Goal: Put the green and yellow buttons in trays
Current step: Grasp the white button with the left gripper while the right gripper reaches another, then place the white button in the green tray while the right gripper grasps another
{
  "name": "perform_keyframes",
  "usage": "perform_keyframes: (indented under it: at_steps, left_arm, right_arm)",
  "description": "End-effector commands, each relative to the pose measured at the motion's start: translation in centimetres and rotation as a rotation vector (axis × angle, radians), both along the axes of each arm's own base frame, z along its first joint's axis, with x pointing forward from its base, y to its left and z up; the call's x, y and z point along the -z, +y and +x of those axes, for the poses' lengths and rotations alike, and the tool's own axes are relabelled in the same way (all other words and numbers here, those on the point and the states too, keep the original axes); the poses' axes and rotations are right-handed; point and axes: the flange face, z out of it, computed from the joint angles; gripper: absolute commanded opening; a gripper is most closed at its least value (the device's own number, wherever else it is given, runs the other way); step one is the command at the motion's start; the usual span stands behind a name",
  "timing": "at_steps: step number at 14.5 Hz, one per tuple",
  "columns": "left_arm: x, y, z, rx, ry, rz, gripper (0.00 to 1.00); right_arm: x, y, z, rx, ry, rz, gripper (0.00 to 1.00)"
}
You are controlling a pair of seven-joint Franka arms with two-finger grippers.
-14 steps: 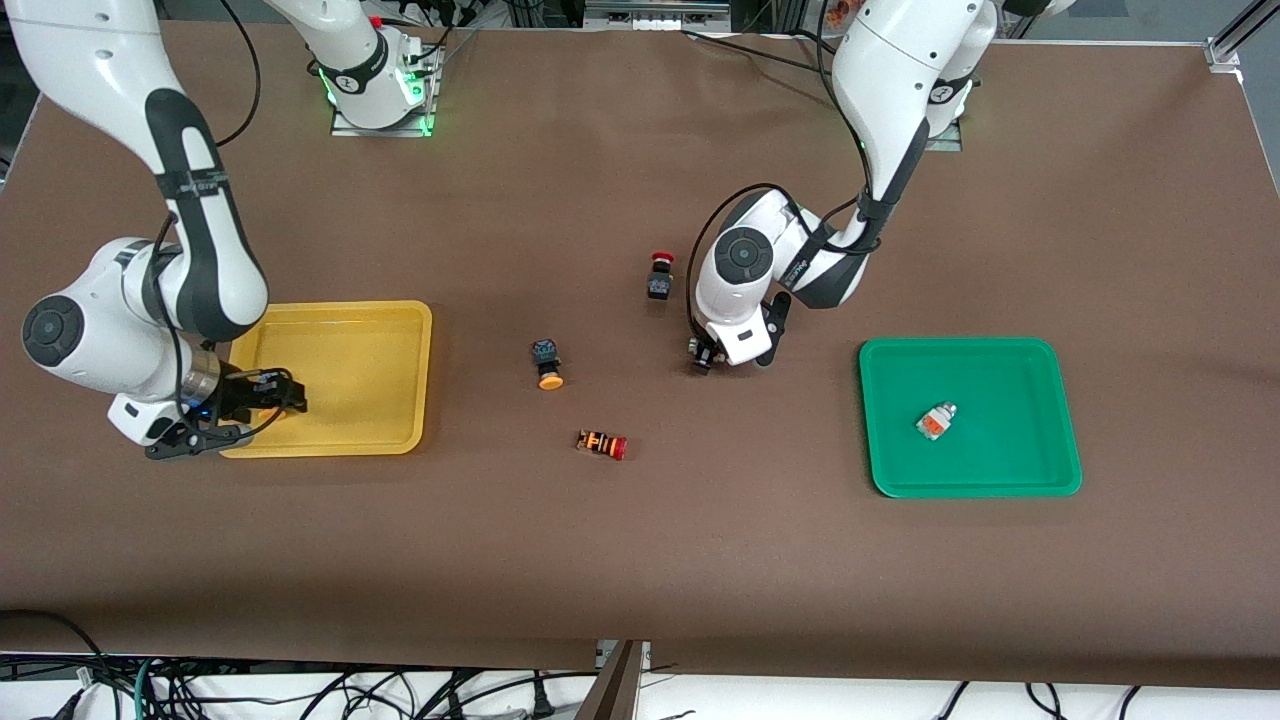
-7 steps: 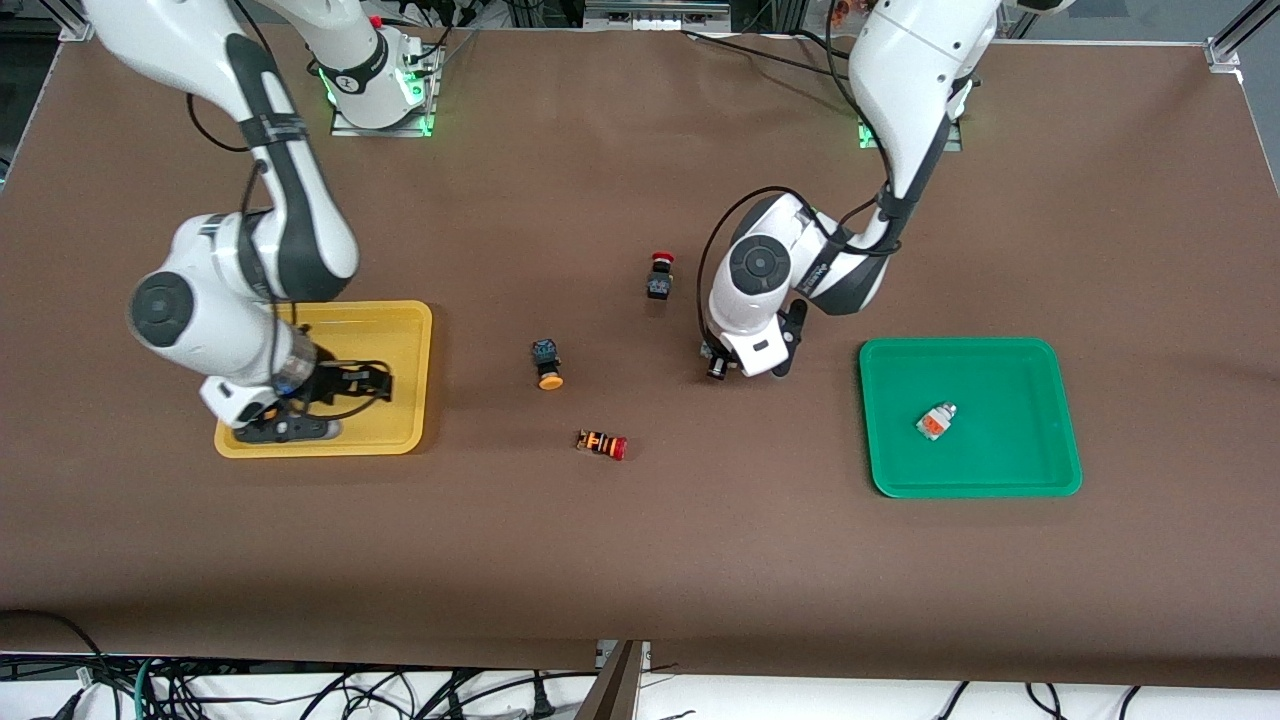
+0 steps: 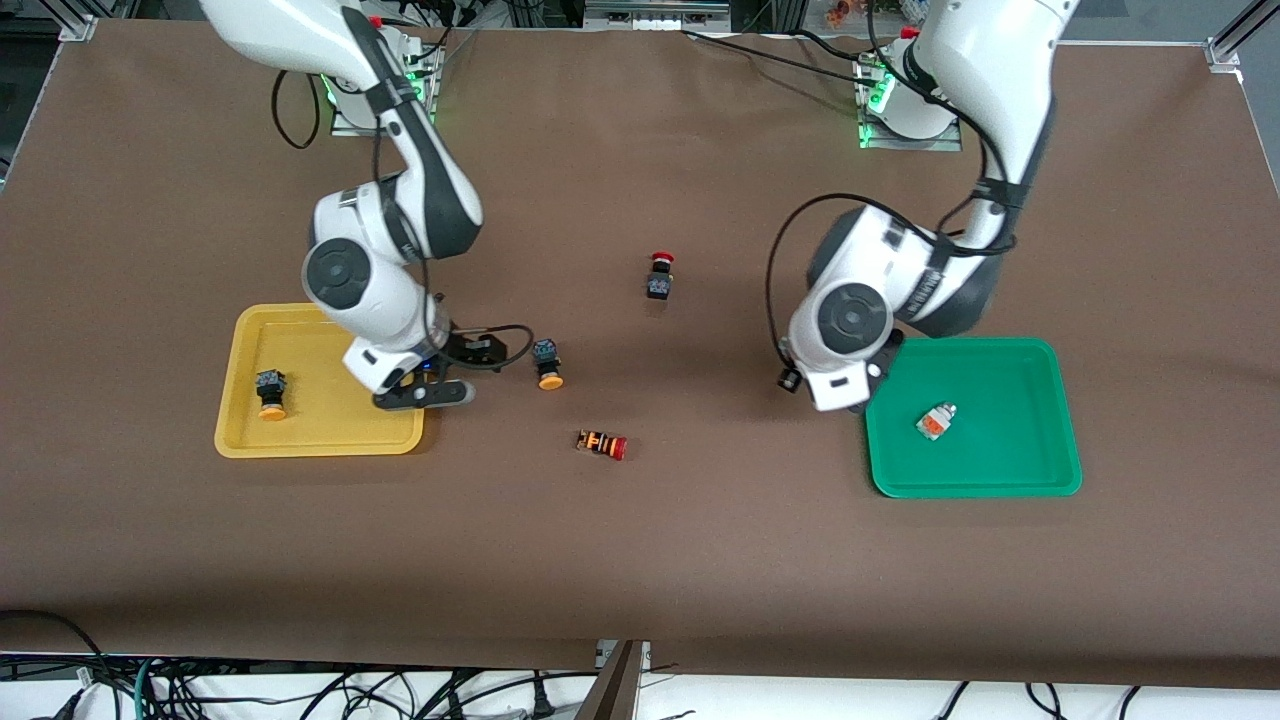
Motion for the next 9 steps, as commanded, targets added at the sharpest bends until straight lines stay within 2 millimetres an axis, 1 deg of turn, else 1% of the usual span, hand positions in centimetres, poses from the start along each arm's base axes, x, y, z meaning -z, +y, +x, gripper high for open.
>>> perform_keyframes:
  at_steps: [1,3,5,6,7,9]
  left_arm:
    - [0.1,7.0,1.9,0.129,0.049,-0.010,0.06]
    - [0.8,12.1,2.9,0.195,0.071,-0.039,0.06]
    - [1.1,17.5,3.9,0.264,0.074,-0.088,0.06]
    - [1.5,20.1,4.3,0.280,0.074,-0.107,0.09]
    - [2.3,22.0,4.6,0.292,0.066,-0.121,0.10]
    - [4.6,25.3,4.9,0.332,0.041,-0.150,0.12]
  right_arm:
    - [2.2,1.8,-2.8,-0.019,-0.093,0.014,0.95]
    - [4.4,3.4,-5.0,-0.040,-0.177,0.031,0.95]
    - [5.3,4.7,-5.7,-0.023,-0.209,0.043,0.93]
    - [5.5,5.6,-6.2,-0.025,-0.220,0.050,0.92]
    - [6.1,6.0,-6.4,-0.027,-0.219,0.047,0.91]
    - [7.2,6.4,-6.8,-0.033,-0.222,0.042,0.91]
